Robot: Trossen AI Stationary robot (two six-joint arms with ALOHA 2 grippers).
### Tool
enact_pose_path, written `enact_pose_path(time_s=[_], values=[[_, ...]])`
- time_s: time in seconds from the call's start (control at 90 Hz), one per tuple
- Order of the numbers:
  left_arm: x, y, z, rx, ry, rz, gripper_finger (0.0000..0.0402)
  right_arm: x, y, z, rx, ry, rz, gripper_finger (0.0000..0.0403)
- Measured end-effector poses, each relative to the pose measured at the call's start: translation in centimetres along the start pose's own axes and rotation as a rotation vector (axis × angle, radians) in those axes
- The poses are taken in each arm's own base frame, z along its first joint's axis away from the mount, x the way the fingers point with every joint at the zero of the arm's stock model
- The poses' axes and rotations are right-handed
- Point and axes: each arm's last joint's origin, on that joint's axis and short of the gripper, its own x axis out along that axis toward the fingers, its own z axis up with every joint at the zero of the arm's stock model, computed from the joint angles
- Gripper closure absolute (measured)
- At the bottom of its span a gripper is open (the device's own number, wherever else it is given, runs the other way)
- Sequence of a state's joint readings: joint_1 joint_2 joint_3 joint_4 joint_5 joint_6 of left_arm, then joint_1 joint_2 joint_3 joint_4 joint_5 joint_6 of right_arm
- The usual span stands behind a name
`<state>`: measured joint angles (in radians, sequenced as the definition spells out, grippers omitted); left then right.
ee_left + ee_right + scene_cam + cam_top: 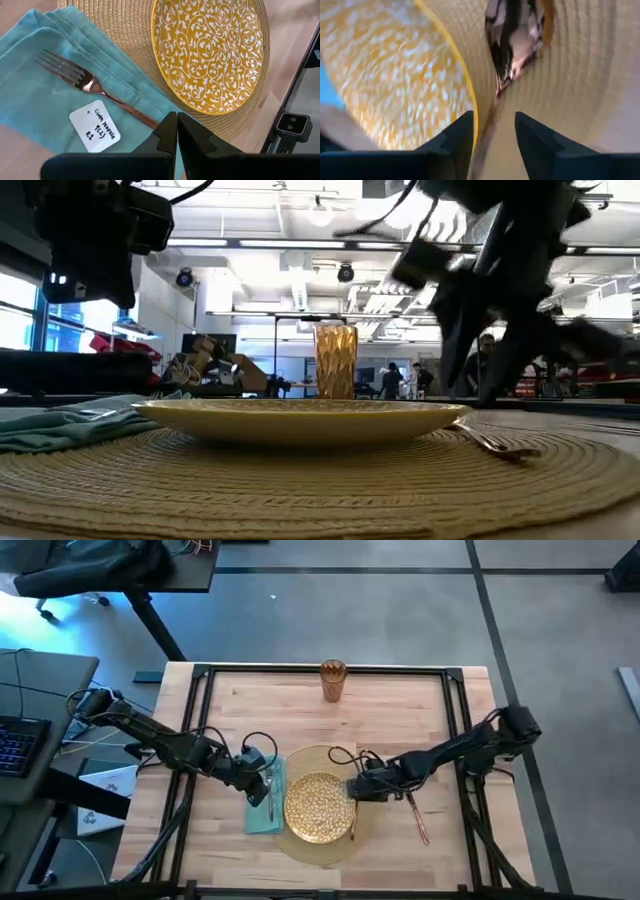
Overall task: Set table place
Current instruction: Put the bronze knife on the brown placemat to the right of the bronze spoon
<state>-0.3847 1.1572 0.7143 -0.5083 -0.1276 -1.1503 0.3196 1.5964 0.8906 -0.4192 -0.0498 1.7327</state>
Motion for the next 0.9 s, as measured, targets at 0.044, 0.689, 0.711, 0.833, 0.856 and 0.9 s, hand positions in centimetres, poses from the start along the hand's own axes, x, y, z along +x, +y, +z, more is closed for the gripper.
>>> enact_pose_path(time_s=[0.044,0.689,0.711,0.833,0.856,0.9], values=[[0.0,0.0,0.0,0.0,-0.001,-0.001,0.0402,-1.0,-0.7,-0.5,-0.018,0.004,-0.052,0.0255],[0.0,0.0,0.1,-0.025,-0.013,-0.001,0.0402,0.1,-10.1,-1.9,0.018,0.167,-0.379,0.0283],[0.0,0.0,0.0,-0.025,-0.011,0.0,0.0402,0.3,-10.3,-1.9,0.015,0.171,-0.372,0.0291],[0.0,0.0,0.0,-0.029,-0.003,-0.005,0.0402,0.9,-10.4,-1.8,0.004,0.178,-0.317,0.0349],[0.0,0.0,0.0,-0.031,-0.001,-0.005,0.0402,0.9,-10.4,-1.8,0.001,0.178,-0.306,0.0362],[0.0,-0.1,0.0,-0.037,-0.002,-0.007,0.0402,1.0,-10.3,-1.8,0.0,0.179,-0.295,0.0384]])
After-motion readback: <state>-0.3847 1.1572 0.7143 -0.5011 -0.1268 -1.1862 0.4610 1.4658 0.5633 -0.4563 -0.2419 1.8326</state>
